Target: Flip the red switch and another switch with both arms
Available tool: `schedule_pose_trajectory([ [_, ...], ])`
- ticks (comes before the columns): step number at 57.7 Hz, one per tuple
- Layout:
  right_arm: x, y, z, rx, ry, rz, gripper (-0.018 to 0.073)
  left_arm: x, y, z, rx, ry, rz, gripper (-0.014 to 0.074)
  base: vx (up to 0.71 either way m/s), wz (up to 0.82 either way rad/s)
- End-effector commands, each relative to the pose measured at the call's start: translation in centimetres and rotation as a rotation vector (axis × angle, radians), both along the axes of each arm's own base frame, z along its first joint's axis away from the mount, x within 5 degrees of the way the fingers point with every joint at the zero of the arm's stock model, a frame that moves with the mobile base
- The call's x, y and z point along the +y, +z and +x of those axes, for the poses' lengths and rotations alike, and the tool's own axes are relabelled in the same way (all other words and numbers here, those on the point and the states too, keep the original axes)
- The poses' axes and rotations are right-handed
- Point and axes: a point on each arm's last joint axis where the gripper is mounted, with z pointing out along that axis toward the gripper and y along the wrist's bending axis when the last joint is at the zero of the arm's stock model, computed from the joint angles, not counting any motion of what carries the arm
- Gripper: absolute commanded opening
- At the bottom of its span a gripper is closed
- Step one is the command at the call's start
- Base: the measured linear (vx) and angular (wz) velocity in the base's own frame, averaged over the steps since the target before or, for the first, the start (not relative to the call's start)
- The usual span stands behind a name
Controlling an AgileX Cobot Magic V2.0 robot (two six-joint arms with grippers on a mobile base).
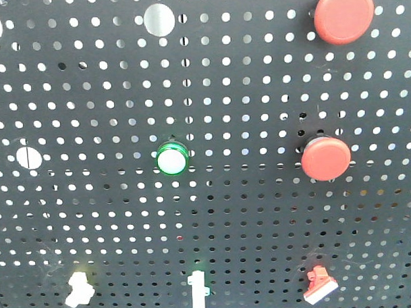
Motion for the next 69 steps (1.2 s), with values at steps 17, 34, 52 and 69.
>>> schedule_pose_trajectory([
  [17,0.0,1.5,0.0,-0.08,-0.001,0.043,-0.0006,0.2,-1.2,0.5,-0.089,0.055,-0.069,0.0003,0.0,0.0],
  [34,0.0,1.5,0.0,-0.08,-0.001,0.043,-0.0006,0.2,-1.2,0.5,-0.091,0.055,-0.069,0.0003,0.0,0.0],
  [52,0.0,1.5,0.0,-0.08,-0.001,0.043,-0.0006,0.2,-1.2,0.5,-0.091,0.055,-0.069,0.0003,0.0,0.0],
  [69,-1.2,-1.5,1.6,-0.06,-0.384,-0.006,-0.0006,0.2,-1.2,0.5,-0.091,0.055,-0.069,0.0003,0.0,0.0],
])
